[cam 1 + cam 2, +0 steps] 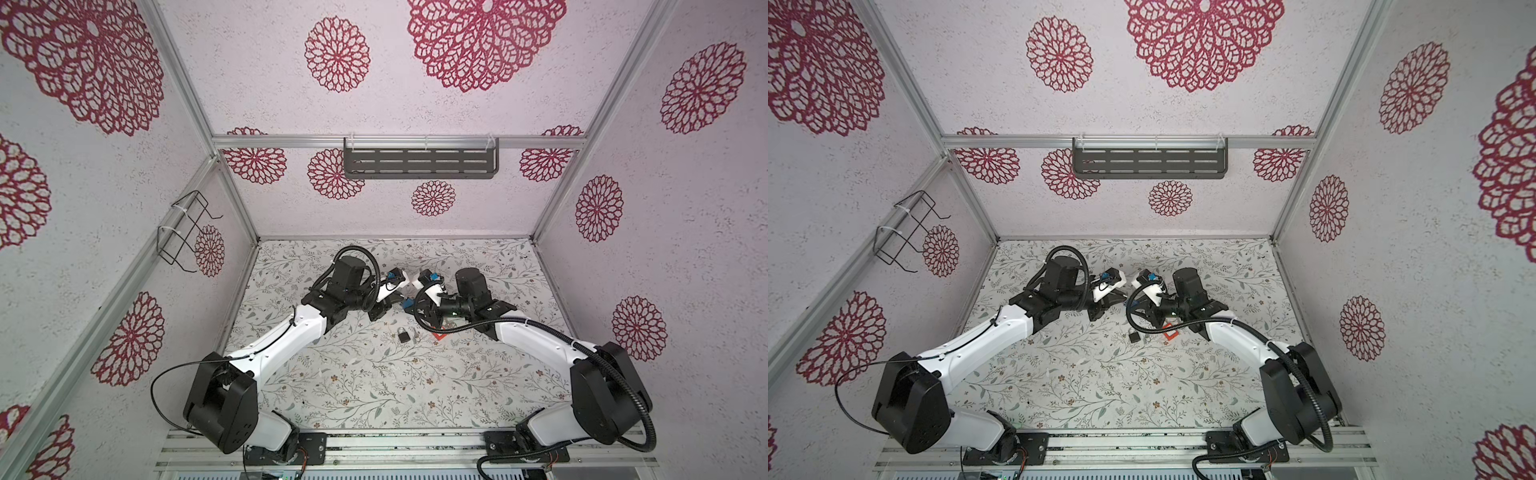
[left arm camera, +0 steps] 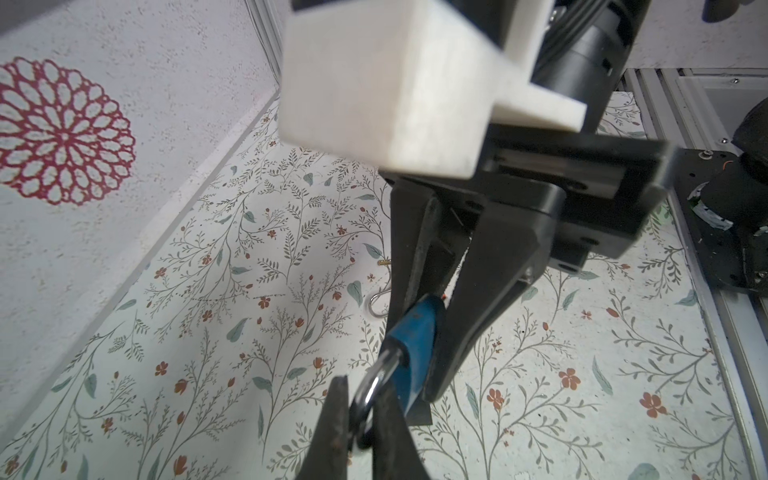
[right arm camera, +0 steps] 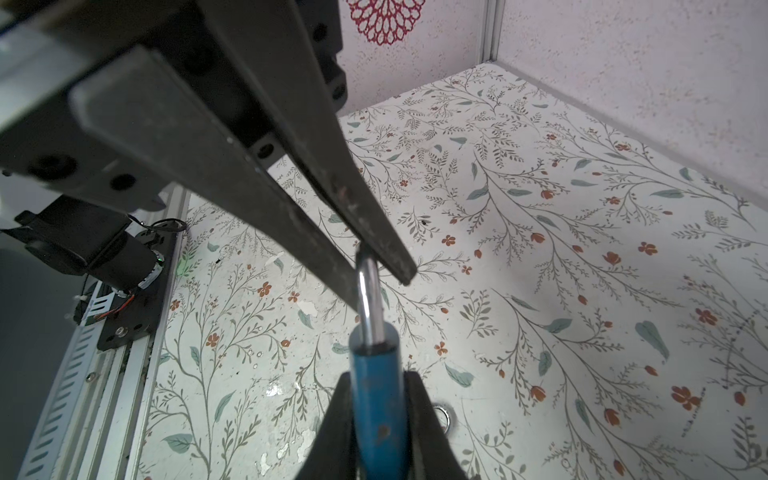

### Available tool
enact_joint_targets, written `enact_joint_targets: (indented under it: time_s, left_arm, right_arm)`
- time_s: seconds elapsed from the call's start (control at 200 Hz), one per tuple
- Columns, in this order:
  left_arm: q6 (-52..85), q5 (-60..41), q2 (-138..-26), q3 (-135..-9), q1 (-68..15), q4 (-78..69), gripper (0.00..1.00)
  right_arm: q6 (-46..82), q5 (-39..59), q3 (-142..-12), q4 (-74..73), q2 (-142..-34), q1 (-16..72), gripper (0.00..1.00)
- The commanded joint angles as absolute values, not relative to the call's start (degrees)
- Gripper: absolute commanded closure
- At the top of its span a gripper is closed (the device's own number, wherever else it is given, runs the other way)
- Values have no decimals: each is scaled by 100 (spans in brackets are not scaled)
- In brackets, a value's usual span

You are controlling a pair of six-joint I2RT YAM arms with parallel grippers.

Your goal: Lock with the key

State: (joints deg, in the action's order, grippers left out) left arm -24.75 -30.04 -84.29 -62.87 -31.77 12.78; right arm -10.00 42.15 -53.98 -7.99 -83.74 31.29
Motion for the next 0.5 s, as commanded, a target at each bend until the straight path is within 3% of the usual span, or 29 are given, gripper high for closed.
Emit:
enact_joint_targets:
  time_s: [0.0, 0.495]
  left_arm:
    - [-2426, -4339, -8781, -5988, -3767, 2344, 100]
    - [-2879, -4297, -8000, -6228, -3191, 3013, 100]
  right_arm:
    - [-1045, 4957, -6427, -3259, -8053, 3472, 100]
    - [-2173, 4631, -5761, -1310, -7472, 3457, 100]
